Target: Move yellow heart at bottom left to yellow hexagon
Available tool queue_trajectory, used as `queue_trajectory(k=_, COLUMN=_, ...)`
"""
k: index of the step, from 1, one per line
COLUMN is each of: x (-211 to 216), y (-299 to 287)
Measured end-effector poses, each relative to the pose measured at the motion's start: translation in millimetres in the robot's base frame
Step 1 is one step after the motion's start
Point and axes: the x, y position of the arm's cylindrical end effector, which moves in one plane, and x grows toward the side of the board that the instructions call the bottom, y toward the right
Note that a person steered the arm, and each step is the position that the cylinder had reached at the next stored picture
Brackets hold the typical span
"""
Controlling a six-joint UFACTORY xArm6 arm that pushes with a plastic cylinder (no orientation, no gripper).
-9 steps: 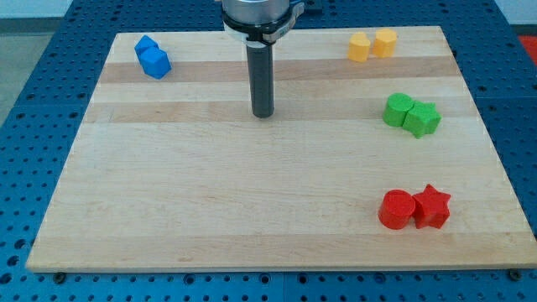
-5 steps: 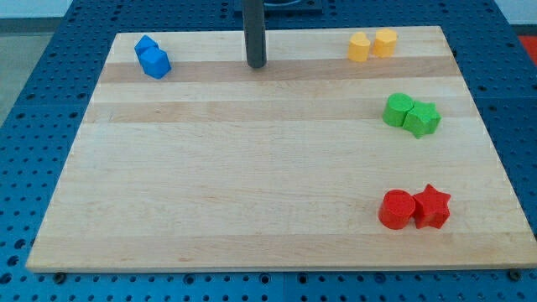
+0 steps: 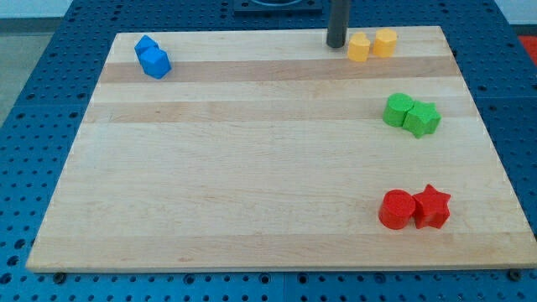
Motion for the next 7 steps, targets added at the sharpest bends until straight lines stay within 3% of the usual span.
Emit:
queue_trajectory(k=5, x=-1, y=14)
queue_trajectory(k=7, x=18, y=22)
